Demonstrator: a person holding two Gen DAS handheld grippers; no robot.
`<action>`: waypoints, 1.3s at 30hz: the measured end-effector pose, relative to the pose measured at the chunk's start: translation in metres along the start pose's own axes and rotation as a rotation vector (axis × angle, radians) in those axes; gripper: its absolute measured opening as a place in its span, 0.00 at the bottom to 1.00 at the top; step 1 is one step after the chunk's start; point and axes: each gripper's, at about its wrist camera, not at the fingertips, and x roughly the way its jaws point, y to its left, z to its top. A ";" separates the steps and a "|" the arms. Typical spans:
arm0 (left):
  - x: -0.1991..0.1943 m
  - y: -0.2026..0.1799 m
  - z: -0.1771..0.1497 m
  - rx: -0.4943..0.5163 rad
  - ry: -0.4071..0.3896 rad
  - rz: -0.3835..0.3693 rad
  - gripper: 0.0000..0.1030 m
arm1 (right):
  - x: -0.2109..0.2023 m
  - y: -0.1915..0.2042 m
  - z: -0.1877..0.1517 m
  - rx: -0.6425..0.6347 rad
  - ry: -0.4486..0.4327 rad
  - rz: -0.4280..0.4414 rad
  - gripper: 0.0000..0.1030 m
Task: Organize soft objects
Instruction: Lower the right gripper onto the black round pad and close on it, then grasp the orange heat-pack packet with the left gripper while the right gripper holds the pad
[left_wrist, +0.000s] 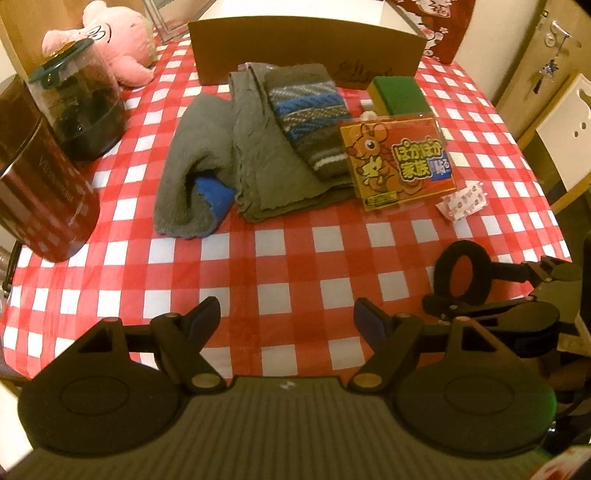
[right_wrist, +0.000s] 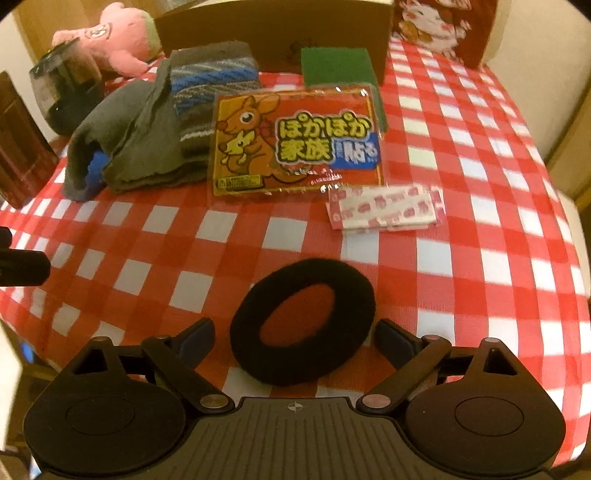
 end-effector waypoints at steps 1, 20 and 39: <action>0.001 0.000 0.000 -0.004 0.004 0.002 0.76 | 0.002 0.002 0.000 -0.015 -0.008 -0.007 0.90; 0.015 -0.049 0.016 0.078 -0.033 -0.009 0.75 | -0.014 -0.034 0.003 -0.089 -0.076 0.022 0.72; 0.041 -0.104 0.055 0.317 -0.140 -0.062 0.75 | -0.028 -0.100 0.012 -0.032 -0.082 0.000 0.72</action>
